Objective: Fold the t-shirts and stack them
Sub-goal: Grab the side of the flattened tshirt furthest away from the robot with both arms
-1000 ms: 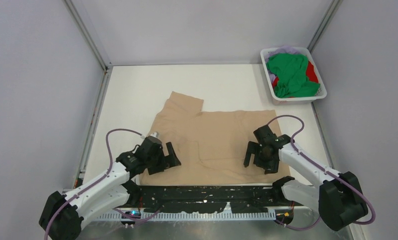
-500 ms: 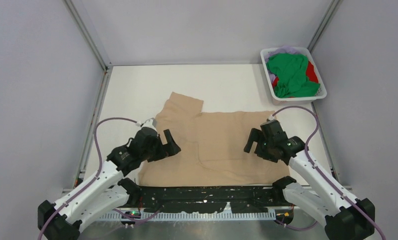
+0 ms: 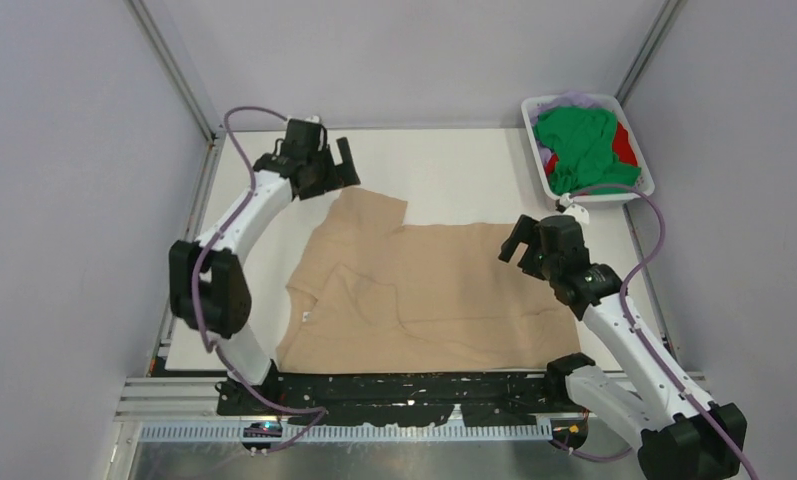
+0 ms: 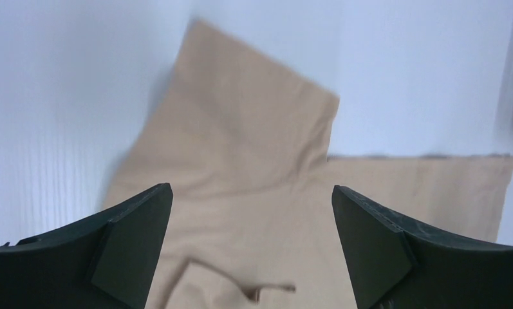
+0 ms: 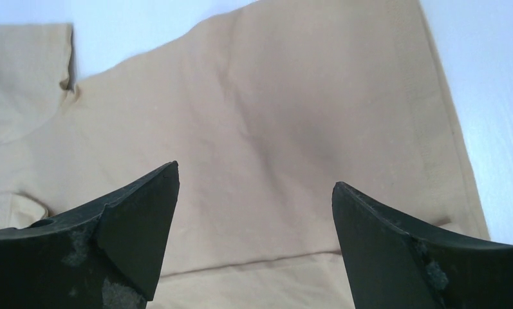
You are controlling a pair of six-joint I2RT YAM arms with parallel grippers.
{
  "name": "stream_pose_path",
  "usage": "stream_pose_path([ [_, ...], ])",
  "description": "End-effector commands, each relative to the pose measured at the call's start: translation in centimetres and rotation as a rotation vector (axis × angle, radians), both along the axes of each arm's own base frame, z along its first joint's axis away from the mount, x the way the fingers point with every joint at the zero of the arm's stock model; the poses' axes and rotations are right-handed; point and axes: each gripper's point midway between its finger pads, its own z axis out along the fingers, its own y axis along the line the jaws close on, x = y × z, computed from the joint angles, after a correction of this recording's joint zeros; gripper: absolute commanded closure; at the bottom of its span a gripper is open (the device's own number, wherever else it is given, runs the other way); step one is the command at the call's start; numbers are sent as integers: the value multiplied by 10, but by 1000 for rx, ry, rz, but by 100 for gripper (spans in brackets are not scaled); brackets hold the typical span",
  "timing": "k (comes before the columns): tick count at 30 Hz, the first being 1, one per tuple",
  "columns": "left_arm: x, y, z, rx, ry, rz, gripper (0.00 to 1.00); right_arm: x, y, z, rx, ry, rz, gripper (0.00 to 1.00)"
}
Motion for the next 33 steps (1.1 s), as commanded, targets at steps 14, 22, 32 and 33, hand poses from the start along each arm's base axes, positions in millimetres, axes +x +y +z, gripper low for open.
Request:
stream_pose_path([
  [14, 176, -7, -88, -67, 117, -130, 0, 28, -16, -33, 112, 51, 19, 4],
  [22, 165, -25, -111, -209, 220, -119, 1, 24, -29, -40, 67, 60, -23, 5],
  [32, 131, -32, -115, -189, 310, -232, 2, 24, -34, -39, 53, 56, -26, 5],
  [33, 128, -34, -116, -184, 317, -250, 3, 24, -35, -40, 52, 59, -27, 5],
])
